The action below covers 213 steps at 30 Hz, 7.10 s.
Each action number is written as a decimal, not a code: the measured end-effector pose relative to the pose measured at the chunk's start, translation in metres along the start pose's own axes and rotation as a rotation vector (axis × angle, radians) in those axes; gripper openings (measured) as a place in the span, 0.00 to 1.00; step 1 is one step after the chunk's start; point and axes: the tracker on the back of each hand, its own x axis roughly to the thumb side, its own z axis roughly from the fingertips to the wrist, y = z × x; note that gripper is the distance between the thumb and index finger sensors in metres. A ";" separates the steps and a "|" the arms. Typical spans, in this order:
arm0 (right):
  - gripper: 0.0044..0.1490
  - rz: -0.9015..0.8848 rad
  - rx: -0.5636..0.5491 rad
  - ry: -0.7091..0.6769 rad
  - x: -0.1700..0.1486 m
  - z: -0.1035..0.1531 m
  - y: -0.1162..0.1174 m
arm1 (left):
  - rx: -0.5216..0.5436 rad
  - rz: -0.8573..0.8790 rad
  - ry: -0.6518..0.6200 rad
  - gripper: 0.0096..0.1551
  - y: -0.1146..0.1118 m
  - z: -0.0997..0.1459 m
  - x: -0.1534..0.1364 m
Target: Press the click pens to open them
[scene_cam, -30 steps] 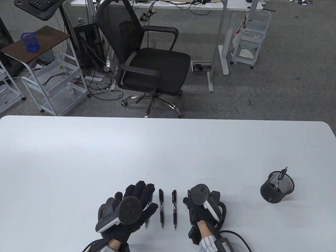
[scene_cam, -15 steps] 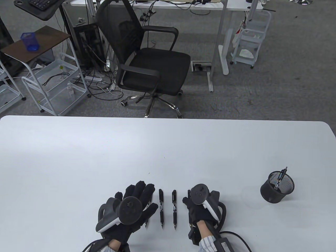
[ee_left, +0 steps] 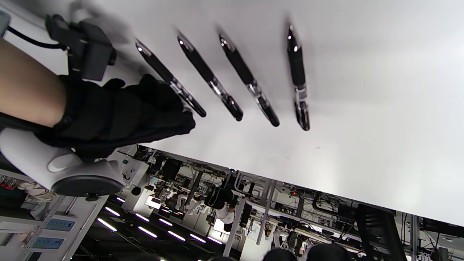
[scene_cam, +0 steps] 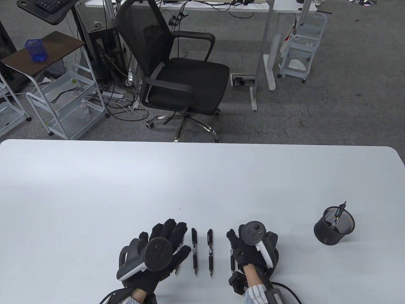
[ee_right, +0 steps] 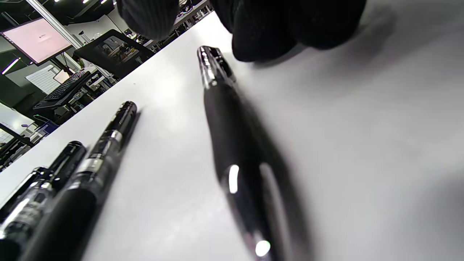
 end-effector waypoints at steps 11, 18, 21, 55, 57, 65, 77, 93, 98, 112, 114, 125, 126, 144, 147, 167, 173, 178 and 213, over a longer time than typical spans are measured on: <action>0.53 -0.241 -0.148 -0.150 0.021 0.027 -0.039 | 0.001 0.006 -0.002 0.40 0.000 -0.001 0.000; 0.44 -0.241 -0.484 -0.220 0.037 0.049 -0.083 | 0.021 0.021 -0.007 0.40 0.004 0.002 -0.001; 0.44 -0.089 -0.517 -0.149 0.033 0.045 -0.104 | 0.014 0.025 -0.006 0.41 0.003 0.000 -0.002; 0.35 0.006 -0.622 0.579 -0.134 -0.042 -0.218 | 0.006 0.034 0.067 0.40 0.001 -0.007 -0.020; 0.31 0.012 -0.622 0.585 -0.135 -0.043 -0.216 | 0.005 0.030 0.067 0.40 0.001 -0.007 -0.020; 0.25 0.002 -0.704 0.553 -0.133 -0.039 -0.215 | 0.002 0.028 0.066 0.40 0.001 -0.007 -0.019; 0.29 0.020 -0.789 0.452 -0.110 -0.014 -0.222 | -0.001 0.032 0.050 0.40 0.000 -0.006 -0.017; 0.30 0.168 -0.904 -0.002 0.025 0.078 -0.236 | 0.006 0.068 -0.014 0.40 0.000 -0.001 -0.009; 0.29 -0.005 -0.833 -0.188 0.054 0.105 -0.222 | 0.014 0.075 -0.032 0.40 0.002 0.002 -0.007; 0.33 -0.640 -0.376 -0.497 0.076 0.100 -0.131 | 0.030 0.077 -0.036 0.40 0.005 0.005 -0.006; 0.35 -0.679 -0.370 -0.491 0.075 0.097 -0.120 | 0.032 0.076 -0.033 0.40 0.005 0.005 -0.006; 0.36 -0.823 -0.155 -0.410 0.057 0.078 -0.092 | 0.040 0.054 -0.015 0.40 0.006 0.005 -0.006; 0.34 -0.842 -0.140 -0.409 0.055 0.076 -0.090 | 0.040 0.051 -0.015 0.40 0.006 0.005 -0.006; 0.32 -1.213 0.110 -0.475 0.047 0.055 -0.068 | 0.022 0.003 0.003 0.40 -0.001 0.001 0.000; 0.35 -1.205 0.091 -0.448 0.047 0.056 -0.068 | 0.023 0.001 0.004 0.39 -0.001 0.001 0.000; 0.35 -1.587 0.436 -0.449 0.054 0.053 -0.029 | 0.013 -0.008 0.005 0.40 -0.001 0.001 0.002; 0.41 -1.683 0.498 -0.424 0.051 0.052 -0.022 | 0.012 -0.011 0.006 0.39 -0.001 0.001 0.003; 0.41 -1.680 0.532 -0.444 0.051 0.052 -0.022 | 0.014 -0.008 0.005 0.39 -0.001 0.001 0.002; 0.39 -1.632 0.561 -0.397 0.052 0.053 -0.020 | 0.020 -0.004 0.004 0.39 -0.001 0.001 0.001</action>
